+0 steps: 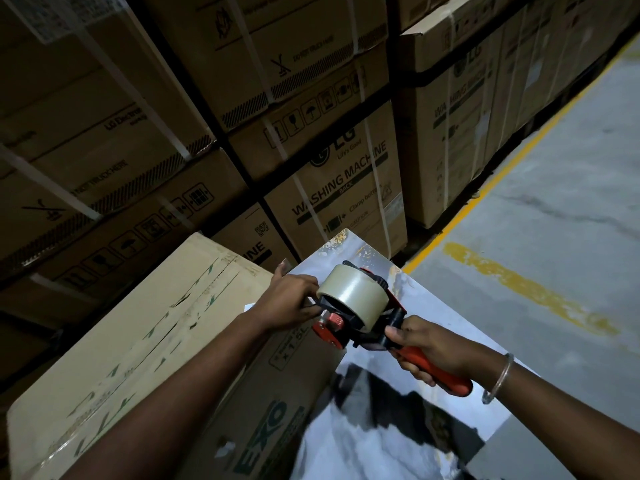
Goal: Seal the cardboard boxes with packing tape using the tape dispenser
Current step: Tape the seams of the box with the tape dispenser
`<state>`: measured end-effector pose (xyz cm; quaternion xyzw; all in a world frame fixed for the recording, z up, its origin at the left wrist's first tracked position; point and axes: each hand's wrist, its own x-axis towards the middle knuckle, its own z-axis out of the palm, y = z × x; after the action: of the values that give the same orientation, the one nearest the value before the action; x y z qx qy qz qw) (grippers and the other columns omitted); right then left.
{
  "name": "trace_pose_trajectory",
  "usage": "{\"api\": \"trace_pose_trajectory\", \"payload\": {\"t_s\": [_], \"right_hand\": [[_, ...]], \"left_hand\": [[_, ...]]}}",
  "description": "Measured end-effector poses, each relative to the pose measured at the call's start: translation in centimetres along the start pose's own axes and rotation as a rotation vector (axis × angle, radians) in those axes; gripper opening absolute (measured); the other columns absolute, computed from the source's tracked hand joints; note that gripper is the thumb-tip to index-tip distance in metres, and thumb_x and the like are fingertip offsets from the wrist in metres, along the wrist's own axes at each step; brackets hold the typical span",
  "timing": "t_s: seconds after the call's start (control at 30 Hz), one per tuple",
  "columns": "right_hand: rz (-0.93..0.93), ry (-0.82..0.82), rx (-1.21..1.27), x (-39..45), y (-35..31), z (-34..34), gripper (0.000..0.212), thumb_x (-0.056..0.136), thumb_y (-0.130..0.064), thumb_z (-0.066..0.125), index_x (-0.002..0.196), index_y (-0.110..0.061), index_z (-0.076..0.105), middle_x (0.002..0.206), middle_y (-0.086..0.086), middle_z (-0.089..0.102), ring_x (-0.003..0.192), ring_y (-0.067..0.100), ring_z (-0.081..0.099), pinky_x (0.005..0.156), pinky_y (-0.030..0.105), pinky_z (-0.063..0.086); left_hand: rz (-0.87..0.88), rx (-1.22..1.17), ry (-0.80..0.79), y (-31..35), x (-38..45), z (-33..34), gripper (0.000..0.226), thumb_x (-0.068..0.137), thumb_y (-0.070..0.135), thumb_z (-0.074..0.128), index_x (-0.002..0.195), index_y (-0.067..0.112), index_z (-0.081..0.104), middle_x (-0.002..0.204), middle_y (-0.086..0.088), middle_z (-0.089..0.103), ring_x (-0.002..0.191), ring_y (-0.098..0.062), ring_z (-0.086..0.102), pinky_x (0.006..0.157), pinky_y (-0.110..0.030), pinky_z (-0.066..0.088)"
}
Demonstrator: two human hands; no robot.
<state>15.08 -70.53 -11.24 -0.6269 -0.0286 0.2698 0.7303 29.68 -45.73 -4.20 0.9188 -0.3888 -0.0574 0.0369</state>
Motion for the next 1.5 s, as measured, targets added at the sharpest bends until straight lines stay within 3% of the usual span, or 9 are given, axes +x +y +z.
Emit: {"api": "trace_pose_trajectory", "payload": {"t_s": [0.43, 0.57, 0.67, 0.83, 0.97, 1.2, 1.3, 1.43, 1.5], "right_hand": [[-0.006, 0.007, -0.068, 0.9, -0.6, 0.0, 0.05, 0.09, -0.058, 0.056, 0.074, -0.011, 0.051, 0.056, 0.01, 0.045, 0.039, 0.02, 0.041, 0.043, 0.026, 0.036], [-0.021, -0.005, -0.043, 1.0, -0.6, -0.2, 0.046, 0.091, -0.055, 0.056, 0.071, -0.014, 0.054, 0.056, 0.01, 0.045, 0.039, 0.02, 0.041, 0.043, 0.026, 0.036], [-0.016, -0.026, -0.008, 0.6, -0.1, -0.8, 0.052, 0.089, -0.059, 0.058, 0.072, -0.01, 0.055, 0.057, 0.011, 0.045, 0.039, 0.019, 0.041, 0.041, 0.024, 0.037], [-0.043, -0.035, 0.047, -0.4, 0.4, -2.2, 0.06, 0.085, -0.062, 0.061, 0.082, -0.003, 0.053, 0.058, 0.012, 0.046, 0.038, 0.019, 0.042, 0.042, 0.024, 0.038], [-0.032, -0.039, 0.011, -0.6, 0.3, -2.3, 0.059, 0.086, -0.062, 0.061, 0.081, -0.003, 0.054, 0.059, 0.013, 0.046, 0.039, 0.019, 0.042, 0.042, 0.023, 0.037], [-0.057, -0.041, -0.026, -0.1, -0.9, -1.1, 0.045, 0.102, -0.048, 0.05, 0.065, -0.033, 0.07, 0.057, 0.009, 0.044, 0.039, 0.018, 0.041, 0.044, 0.025, 0.035], [-0.024, 0.0, -0.078, 0.4, -1.0, -1.2, 0.046, 0.102, -0.045, 0.048, 0.071, -0.013, 0.059, 0.056, 0.01, 0.043, 0.04, 0.02, 0.039, 0.044, 0.027, 0.035], [0.016, 0.097, -0.082, 0.7, 0.8, -1.6, 0.048, 0.096, -0.048, 0.052, 0.077, -0.004, 0.048, 0.054, 0.011, 0.041, 0.037, 0.02, 0.038, 0.041, 0.025, 0.036], [0.02, 0.118, -0.065, 0.9, 1.6, -1.9, 0.05, 0.1, -0.047, 0.05, 0.074, -0.004, 0.048, 0.053, 0.012, 0.041, 0.037, 0.021, 0.039, 0.042, 0.026, 0.038]], "left_hand": [[0.036, -0.044, 0.032, 0.7, -0.7, -0.7, 0.017, 0.085, 0.009, 0.067, 0.101, 0.007, 0.07, 0.102, -0.002, 0.071, 0.103, -0.019, 0.064, 0.119, -0.051, 0.004], [0.017, -0.056, 0.016, 0.5, -0.7, -0.8, 0.018, 0.083, 0.021, 0.063, 0.092, 0.007, 0.07, 0.095, -0.001, 0.07, 0.096, -0.019, 0.066, 0.118, -0.054, 0.006], [-0.011, -0.098, 0.039, 0.6, -0.4, -0.9, 0.009, 0.09, 0.026, 0.067, 0.081, 0.024, 0.069, 0.083, 0.011, 0.063, 0.089, -0.014, 0.065, 0.117, -0.047, 0.005], [-0.105, -0.109, -0.029, 0.9, 0.2, -1.0, 0.023, 0.098, 0.038, 0.06, 0.104, 0.025, 0.077, 0.096, 0.015, 0.073, 0.094, 0.001, 0.061, 0.119, -0.042, 0.0], [-0.128, -0.085, -0.067, 1.5, 0.4, -1.3, 0.02, 0.099, 0.033, 0.059, 0.093, 0.023, 0.076, 0.085, 0.019, 0.062, 0.09, 0.0, 0.055, 0.12, -0.042, 0.001], [-0.002, -0.057, -0.001, 1.0, -0.7, -0.6, 0.016, 0.093, 0.025, 0.067, 0.082, 0.014, 0.071, 0.088, 0.005, 0.069, 0.093, -0.013, 0.065, 0.118, -0.054, 0.007], [0.052, -0.118, 0.037, 0.9, -0.7, -0.7, 0.02, 0.089, 0.02, 0.067, 0.072, 0.03, 0.062, 0.08, 0.01, 0.064, 0.085, -0.01, 0.064, 0.114, -0.055, 0.014], [0.043, -0.154, 0.051, 0.6, -0.5, -0.3, 0.017, 0.096, 0.038, 0.06, 0.096, 0.032, 0.075, 0.095, 0.017, 0.071, 0.087, -0.001, 0.066, 0.113, -0.05, 0.007], [-0.016, -0.155, 0.073, 0.7, -0.2, -0.2, 0.016, 0.098, 0.032, 0.062, 0.101, 0.027, 0.076, 0.099, 0.014, 0.072, 0.085, -0.001, 0.065, 0.116, -0.048, 0.004]]}}
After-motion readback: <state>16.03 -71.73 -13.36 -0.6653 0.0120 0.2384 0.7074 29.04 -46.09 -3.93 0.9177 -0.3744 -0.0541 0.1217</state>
